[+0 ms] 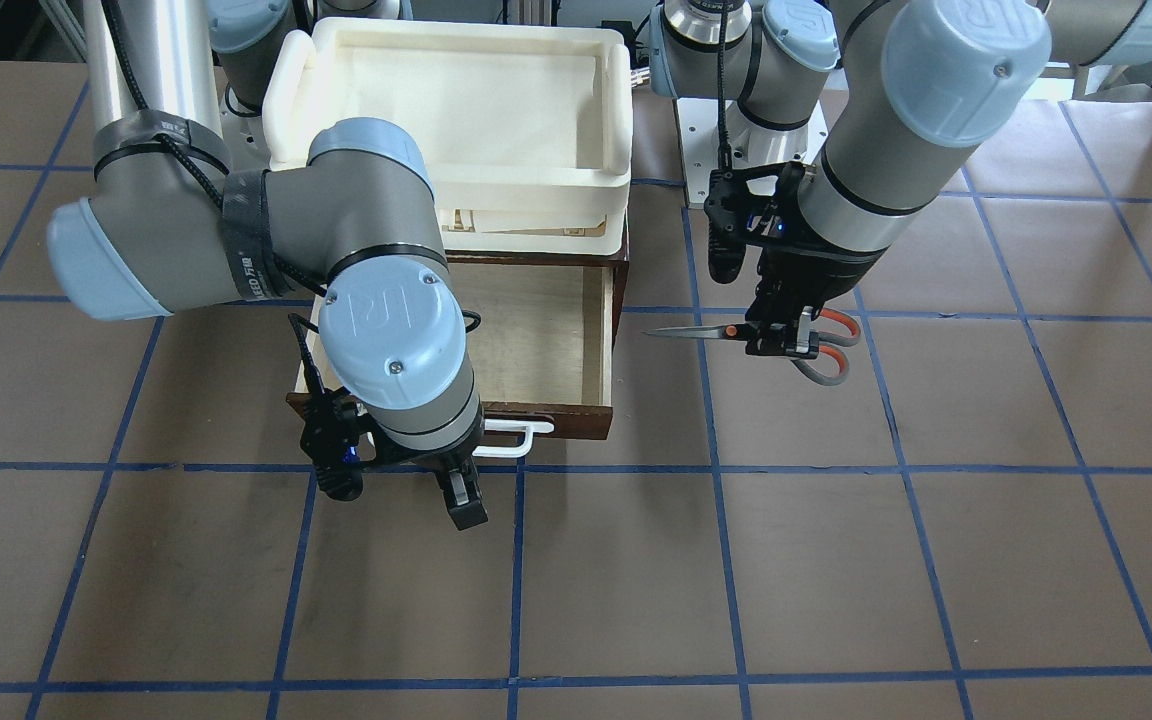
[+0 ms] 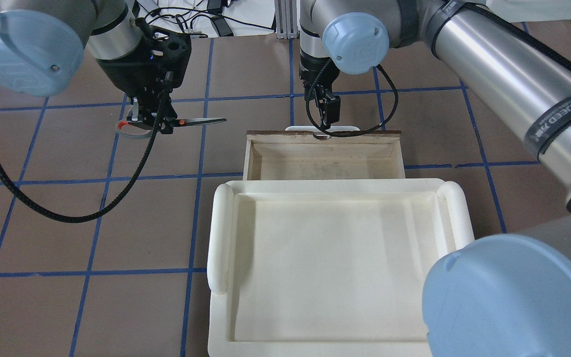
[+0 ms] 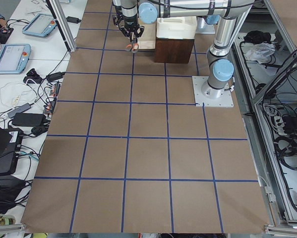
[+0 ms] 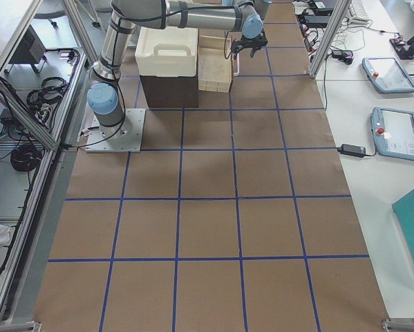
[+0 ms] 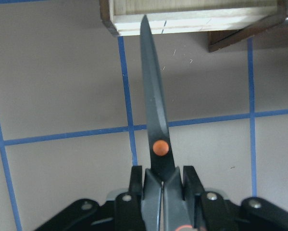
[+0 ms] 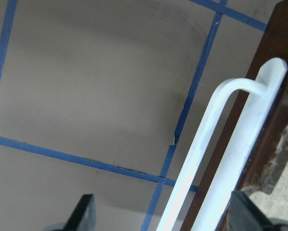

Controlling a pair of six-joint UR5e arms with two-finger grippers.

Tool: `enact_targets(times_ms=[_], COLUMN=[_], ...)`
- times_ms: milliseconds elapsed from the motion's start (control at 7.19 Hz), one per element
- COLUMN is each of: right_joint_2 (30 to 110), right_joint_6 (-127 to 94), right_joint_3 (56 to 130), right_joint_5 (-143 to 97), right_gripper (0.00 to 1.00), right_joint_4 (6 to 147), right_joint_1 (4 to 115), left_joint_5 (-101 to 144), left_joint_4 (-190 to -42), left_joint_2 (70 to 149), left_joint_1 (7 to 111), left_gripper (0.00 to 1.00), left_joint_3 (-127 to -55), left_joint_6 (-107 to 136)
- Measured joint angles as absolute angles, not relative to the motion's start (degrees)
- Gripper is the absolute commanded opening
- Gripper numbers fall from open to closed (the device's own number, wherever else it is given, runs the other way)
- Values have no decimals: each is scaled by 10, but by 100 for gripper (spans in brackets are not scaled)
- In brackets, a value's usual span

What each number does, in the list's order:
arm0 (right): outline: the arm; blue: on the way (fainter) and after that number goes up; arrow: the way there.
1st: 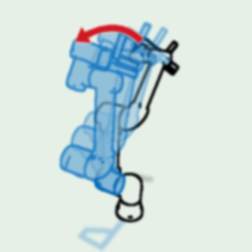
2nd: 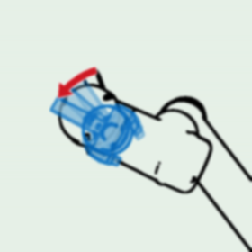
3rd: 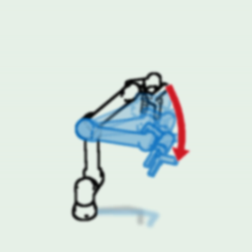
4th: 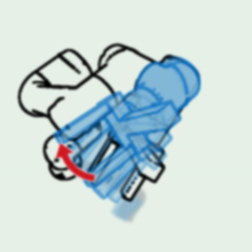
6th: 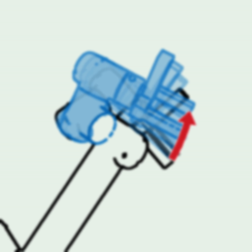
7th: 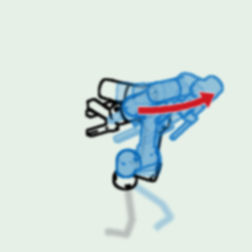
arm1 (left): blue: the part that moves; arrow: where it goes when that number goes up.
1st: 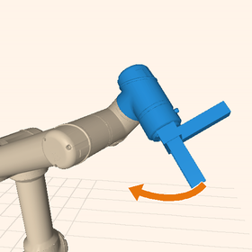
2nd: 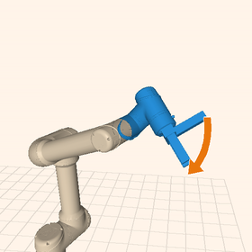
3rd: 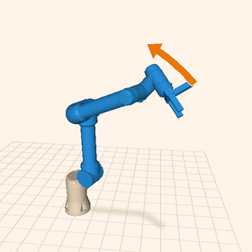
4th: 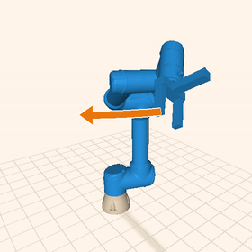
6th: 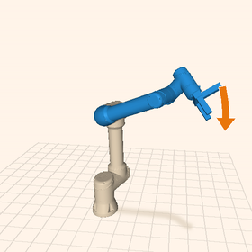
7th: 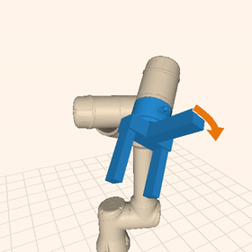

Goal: Place scissors in drawer with both arms

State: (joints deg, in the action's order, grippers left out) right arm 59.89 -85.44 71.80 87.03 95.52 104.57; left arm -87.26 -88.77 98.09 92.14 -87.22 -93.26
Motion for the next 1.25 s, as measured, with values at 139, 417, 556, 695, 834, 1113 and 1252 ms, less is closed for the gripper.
enact_targets(times_ms=[139, 417, 556, 695, 834, 1113, 1252], right_joint_2=[609, 631, 648, 668, 685, 714, 732], right_joint_6=[-834, -753, -678, -582, -477, -297, -232], right_joint_3=[717, 715, 716, 719, 720, 722, 726], right_joint_5=[873, 889, 899, 916, 936, 955, 959], right_gripper=[100, 100, 100, 100, 100, 100, 100], right_joint_4=[954, 955, 955, 955, 955, 954, 953], right_joint_1=[1043, 1032, 1014, 989, 967, 936, 926], left_joint_5=[-871, -866, -864, -863, -863, -862, -862], left_joint_4=[-888, -887, -886, -884, -883, -873, -861], left_joint_2=[982, 982, 982, 984, 988, 1003, 1014], left_joint_1=[929, 937, 947, 968, 993, 1045, 1067], left_gripper=[0, 0, 0, 0, 0, 0, 0], left_joint_3=[-872, -872, -871, -868, -865, -864, -864], left_joint_6=[-925, -904, -888, -861, -821, -758, -737])
